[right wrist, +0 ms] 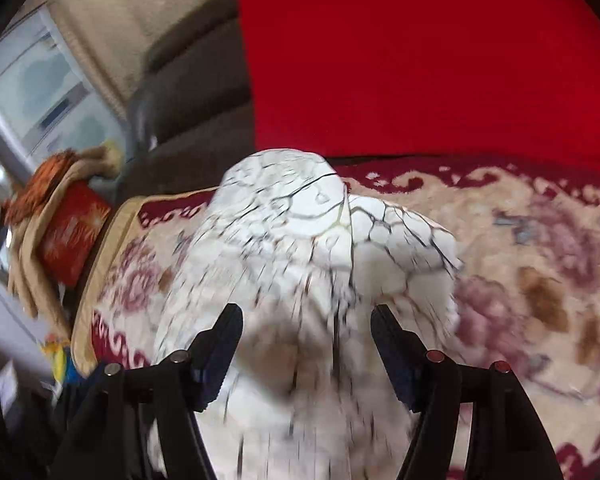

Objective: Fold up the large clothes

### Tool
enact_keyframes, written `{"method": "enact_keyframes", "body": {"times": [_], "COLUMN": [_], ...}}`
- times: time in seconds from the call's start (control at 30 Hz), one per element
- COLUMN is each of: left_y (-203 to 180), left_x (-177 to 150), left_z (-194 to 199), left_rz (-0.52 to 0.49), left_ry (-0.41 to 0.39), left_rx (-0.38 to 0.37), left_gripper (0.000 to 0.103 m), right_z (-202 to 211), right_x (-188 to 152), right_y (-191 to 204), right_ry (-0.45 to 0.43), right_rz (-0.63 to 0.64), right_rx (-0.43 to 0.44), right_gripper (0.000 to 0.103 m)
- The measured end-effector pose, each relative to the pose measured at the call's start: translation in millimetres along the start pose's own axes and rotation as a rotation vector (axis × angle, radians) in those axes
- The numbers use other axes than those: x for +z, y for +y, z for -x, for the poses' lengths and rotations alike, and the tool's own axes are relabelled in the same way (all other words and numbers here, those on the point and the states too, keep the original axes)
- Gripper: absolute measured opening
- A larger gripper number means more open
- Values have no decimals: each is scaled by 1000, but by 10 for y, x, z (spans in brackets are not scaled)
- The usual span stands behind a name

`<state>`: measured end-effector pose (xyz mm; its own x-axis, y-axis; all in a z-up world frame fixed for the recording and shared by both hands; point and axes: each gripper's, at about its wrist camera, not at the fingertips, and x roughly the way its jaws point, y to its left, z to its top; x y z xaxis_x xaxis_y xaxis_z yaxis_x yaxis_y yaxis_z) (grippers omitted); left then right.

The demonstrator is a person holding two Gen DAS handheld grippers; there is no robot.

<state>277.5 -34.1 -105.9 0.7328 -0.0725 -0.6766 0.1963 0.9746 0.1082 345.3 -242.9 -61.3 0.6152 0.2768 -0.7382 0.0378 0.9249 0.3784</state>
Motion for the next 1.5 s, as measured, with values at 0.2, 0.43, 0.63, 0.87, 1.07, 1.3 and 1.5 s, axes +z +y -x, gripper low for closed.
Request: {"method": "enact_keyframes", "body": {"times": [0.2, 0.43, 0.63, 0.87, 1.07, 1.3, 1.5], "left_y": [9, -56, -26, -62, -70, -145, -177], "left_x": [0, -13, 25, 70, 146, 148, 133], "left_z": [-4, -7, 242, 780, 1303, 1892, 2230], "left_rz": [2, -36, -3, 12, 19, 7, 20], "left_ry": [-1, -8, -16, -67, -126, -214, -245], "left_rx": [3, 30, 77, 149, 254, 328, 348], "left_gripper": [94, 94, 94, 94, 99, 100, 100], "right_z": [97, -407, 153, 990, 1483, 1801, 2035], "right_x": [-483, -754, -686, -746, -874, -1094, -1246], "right_y": [115, -82, -132, 47, 195, 308, 371], "right_ry": [27, 75, 9, -163, -240, -290, -315], "right_rz": [75, 29, -9, 62, 65, 105, 113], "right_rx": [-51, -82, -41, -57, -50, -76, -84], "right_gripper": [70, 73, 74, 74, 75, 80, 80]}}
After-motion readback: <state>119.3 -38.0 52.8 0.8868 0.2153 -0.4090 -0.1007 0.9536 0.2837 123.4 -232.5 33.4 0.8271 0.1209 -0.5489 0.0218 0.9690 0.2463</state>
